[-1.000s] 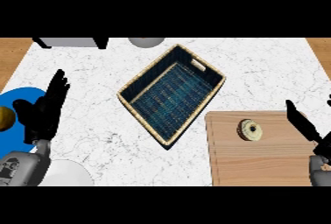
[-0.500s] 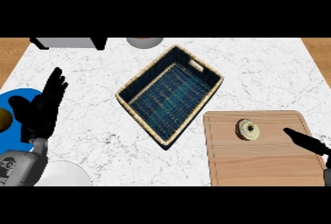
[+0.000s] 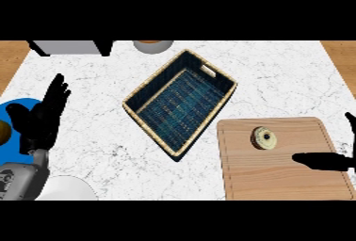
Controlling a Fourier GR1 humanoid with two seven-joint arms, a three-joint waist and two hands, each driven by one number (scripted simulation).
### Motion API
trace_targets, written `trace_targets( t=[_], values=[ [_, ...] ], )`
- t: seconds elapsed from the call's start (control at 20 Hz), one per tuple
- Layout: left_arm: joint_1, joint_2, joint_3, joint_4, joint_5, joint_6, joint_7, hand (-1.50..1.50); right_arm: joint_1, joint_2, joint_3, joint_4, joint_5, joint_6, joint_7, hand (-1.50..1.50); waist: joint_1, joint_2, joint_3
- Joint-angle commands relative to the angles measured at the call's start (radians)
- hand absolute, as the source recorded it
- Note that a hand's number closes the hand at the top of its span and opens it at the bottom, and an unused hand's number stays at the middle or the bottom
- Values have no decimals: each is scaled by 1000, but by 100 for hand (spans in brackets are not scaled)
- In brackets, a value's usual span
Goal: Pick the cupcake from the cutting board and place it in the basket
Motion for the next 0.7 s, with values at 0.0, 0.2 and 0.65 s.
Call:
trace_targets(
  t=[0.0,0.2,0.65],
  values=[
    [23,-21,-7,-29,-7,14,7,0,-43,-41,7,-231,-6,108,342,-150,3,0,6],
    [45,3,44,17,20,-56,-58,0,-9,24,38,-327,148,40,406,-150,8,6,8],
    [-26,-20,57,22,-8,-51,-2,0,2,228,37,-205,279,39,269,-150,11,11,10]
  ],
)
